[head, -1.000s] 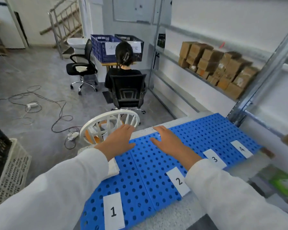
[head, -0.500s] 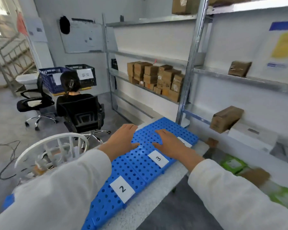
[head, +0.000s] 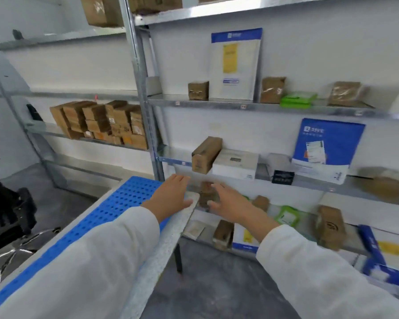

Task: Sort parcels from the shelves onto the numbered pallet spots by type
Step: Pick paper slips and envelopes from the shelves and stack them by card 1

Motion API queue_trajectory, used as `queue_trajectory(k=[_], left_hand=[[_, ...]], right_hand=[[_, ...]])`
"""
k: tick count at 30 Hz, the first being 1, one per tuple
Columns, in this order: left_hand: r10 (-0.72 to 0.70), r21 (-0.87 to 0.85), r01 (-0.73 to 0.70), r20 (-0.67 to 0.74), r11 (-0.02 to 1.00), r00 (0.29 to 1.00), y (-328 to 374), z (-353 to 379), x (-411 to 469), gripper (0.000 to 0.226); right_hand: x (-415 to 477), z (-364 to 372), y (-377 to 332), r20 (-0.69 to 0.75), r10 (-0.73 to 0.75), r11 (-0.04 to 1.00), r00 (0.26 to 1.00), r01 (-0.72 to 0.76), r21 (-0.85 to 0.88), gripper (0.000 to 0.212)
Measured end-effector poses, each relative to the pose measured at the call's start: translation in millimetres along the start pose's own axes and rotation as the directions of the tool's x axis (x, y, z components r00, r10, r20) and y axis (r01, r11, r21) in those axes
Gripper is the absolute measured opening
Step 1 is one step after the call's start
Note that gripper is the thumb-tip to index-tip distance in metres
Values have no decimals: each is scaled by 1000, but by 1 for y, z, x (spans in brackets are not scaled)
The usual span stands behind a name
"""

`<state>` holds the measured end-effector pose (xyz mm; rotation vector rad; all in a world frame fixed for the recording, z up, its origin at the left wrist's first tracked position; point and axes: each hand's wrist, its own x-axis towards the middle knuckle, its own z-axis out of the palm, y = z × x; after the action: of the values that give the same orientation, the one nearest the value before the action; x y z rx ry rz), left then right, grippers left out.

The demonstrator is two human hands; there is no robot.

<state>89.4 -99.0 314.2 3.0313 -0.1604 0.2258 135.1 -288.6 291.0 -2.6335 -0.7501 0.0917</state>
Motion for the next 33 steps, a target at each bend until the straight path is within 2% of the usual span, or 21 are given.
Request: queue_trajectory(k=[3, 7, 12, 20, 23, 26, 33], left_hand=[[50, -24, -50, 15, 998, 999, 21, 17, 36, 61], [105, -60, -103, 32, 993, 994, 39, 44, 82, 64], [127, -80, -123, 49, 989, 991, 28, 77, 142, 68], [76, -127, -65, 90, 990, 993, -23, 121, 239, 63], [51, -134, -32, 141, 990, 989, -41, 142, 267, 65], [33, -149, -3, 197, 989, 980, -55, 162, 287, 68], [-87, -195, 148, 290, 969, 953, -65, 206, 326, 62]], right_hand=[[4, -6, 33, 4, 79, 996, 997, -79, 30, 64], [28, -10, 67, -18, 113, 994, 993, -112, 12, 61], [84, -3, 96, 30, 160, 987, 987, -160, 12, 59], [193, 24, 135, 136, 156, 987, 978, -158, 5, 56], [229, 38, 149, 183, 152, 988, 971, -156, 7, 60], [253, 53, 167, 244, 161, 987, 956, -163, -10, 56], [303, 86, 219, 371, 165, 985, 914, -175, -7, 59]])
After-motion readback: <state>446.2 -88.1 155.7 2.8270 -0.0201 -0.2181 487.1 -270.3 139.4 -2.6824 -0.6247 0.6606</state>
